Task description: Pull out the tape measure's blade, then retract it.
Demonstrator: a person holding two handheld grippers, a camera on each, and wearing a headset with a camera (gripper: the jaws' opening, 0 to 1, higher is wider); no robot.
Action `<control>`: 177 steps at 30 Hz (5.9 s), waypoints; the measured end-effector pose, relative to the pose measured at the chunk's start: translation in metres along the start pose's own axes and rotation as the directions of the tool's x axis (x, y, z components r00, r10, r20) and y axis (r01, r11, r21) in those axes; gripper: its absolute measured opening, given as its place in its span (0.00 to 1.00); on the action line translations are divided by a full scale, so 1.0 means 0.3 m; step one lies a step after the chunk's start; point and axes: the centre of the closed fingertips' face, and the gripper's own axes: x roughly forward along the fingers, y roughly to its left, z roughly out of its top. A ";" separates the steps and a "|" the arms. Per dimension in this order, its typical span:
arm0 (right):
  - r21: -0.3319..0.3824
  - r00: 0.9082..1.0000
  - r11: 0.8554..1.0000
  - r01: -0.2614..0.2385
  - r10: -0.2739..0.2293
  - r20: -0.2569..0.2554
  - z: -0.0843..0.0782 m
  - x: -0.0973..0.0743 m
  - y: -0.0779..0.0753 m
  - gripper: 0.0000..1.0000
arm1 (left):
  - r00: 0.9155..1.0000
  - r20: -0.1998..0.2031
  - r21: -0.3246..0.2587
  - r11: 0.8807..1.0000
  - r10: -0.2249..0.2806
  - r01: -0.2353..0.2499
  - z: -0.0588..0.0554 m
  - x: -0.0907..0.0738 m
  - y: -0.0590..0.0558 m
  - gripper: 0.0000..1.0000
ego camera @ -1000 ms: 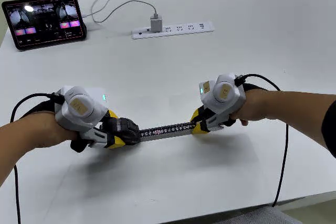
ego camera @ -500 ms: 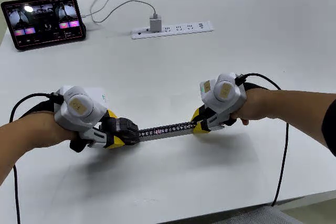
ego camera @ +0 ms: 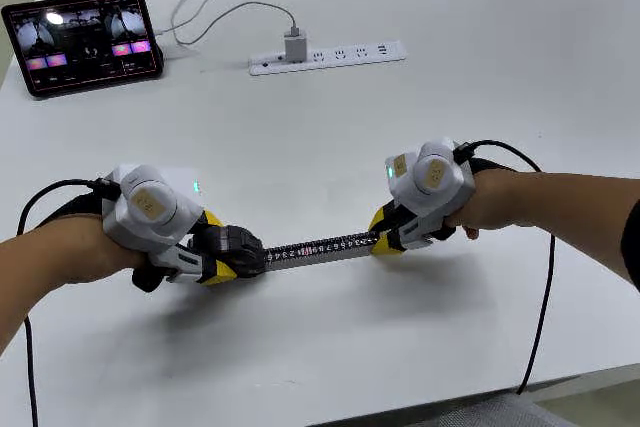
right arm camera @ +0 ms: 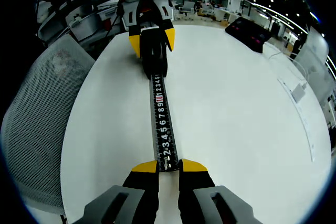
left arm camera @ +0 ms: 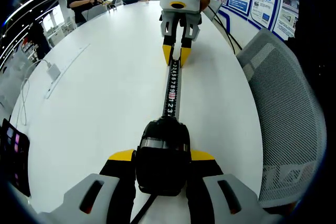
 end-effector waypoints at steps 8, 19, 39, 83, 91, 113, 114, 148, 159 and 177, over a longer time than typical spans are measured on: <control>0.003 1.000 1.000 -0.001 0.001 0.000 -0.004 -0.003 -0.002 0.09 | 1.000 0.001 0.000 1.000 0.000 0.000 0.002 -0.002 -0.003 0.32; 0.008 1.000 1.000 0.002 -0.002 -0.003 -0.019 -0.010 -0.005 0.09 | 1.000 0.001 0.000 1.000 -0.001 0.001 0.003 -0.003 -0.004 0.32; 0.014 1.000 1.000 0.011 -0.011 -0.002 -0.046 -0.025 -0.010 0.09 | 1.000 0.007 -0.005 1.000 0.000 0.000 0.005 -0.003 -0.002 0.32; 0.032 1.000 0.999 0.021 -0.021 -0.005 -0.098 -0.068 -0.017 0.09 | 1.000 0.007 0.000 1.000 0.008 -0.008 0.003 -0.004 -0.002 0.32; 0.048 1.000 0.999 0.025 -0.025 0.000 -0.110 -0.082 -0.013 0.09 | 1.000 0.008 -0.001 1.000 0.008 -0.008 0.004 -0.003 -0.001 0.32; 0.053 0.999 0.998 0.034 -0.034 -0.011 -0.150 -0.114 -0.025 0.09 | 1.000 0.005 0.000 1.000 0.007 -0.007 0.004 0.000 0.002 0.32; 0.055 0.999 0.998 0.035 -0.035 -0.011 -0.151 -0.115 -0.026 0.09 | 1.000 0.005 0.000 1.000 0.007 -0.007 0.005 0.000 0.001 0.32; 0.083 0.998 0.995 0.056 -0.054 -0.025 -0.204 -0.157 -0.027 0.09 | 1.000 0.006 -0.001 1.000 0.011 -0.011 0.004 0.001 0.000 0.32; 0.096 0.998 0.993 0.063 -0.061 -0.026 -0.225 -0.166 -0.034 0.09 | 1.000 0.006 0.001 1.000 0.012 -0.012 0.005 0.000 -0.001 0.32; 0.055 0.996 0.998 0.044 -0.039 -0.079 -0.225 -0.160 -0.029 0.11 | 1.000 0.014 -0.007 1.000 0.003 -0.002 0.010 0.002 0.001 0.33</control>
